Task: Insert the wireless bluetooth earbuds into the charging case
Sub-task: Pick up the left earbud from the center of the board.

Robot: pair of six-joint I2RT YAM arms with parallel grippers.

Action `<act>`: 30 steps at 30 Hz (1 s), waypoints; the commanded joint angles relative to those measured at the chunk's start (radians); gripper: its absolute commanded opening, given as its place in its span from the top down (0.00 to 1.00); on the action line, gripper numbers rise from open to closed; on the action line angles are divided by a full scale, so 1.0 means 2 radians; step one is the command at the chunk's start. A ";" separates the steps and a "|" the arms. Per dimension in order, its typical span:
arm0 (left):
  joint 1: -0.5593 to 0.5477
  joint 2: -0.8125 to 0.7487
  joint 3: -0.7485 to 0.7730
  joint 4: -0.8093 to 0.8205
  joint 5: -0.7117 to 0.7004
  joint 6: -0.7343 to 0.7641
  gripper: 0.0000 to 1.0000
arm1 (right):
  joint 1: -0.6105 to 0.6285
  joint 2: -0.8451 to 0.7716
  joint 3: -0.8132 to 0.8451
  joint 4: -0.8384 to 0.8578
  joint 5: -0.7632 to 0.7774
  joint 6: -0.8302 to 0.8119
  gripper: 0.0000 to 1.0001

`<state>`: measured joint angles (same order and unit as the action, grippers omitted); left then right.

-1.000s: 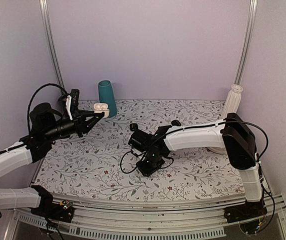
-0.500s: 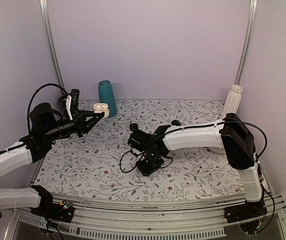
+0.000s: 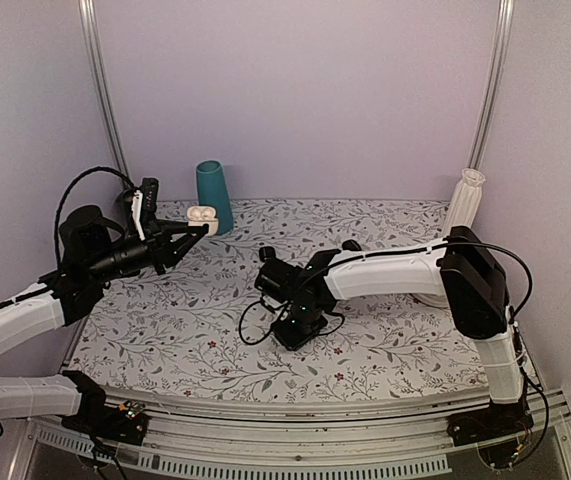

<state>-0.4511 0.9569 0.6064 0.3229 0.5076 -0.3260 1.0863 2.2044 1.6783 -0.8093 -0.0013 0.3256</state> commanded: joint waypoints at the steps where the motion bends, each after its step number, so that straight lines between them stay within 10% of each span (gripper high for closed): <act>1: 0.007 0.003 0.011 0.002 0.002 -0.001 1.00 | -0.001 0.013 -0.006 -0.014 -0.002 0.006 0.85; 30: -0.060 0.072 -0.028 0.094 -0.068 0.003 1.00 | -0.038 -0.140 -0.121 0.170 0.006 0.098 0.89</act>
<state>-0.5510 1.0737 0.5690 0.4286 0.4118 -0.3248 1.0229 2.0258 1.4517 -0.5568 -0.0319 0.4801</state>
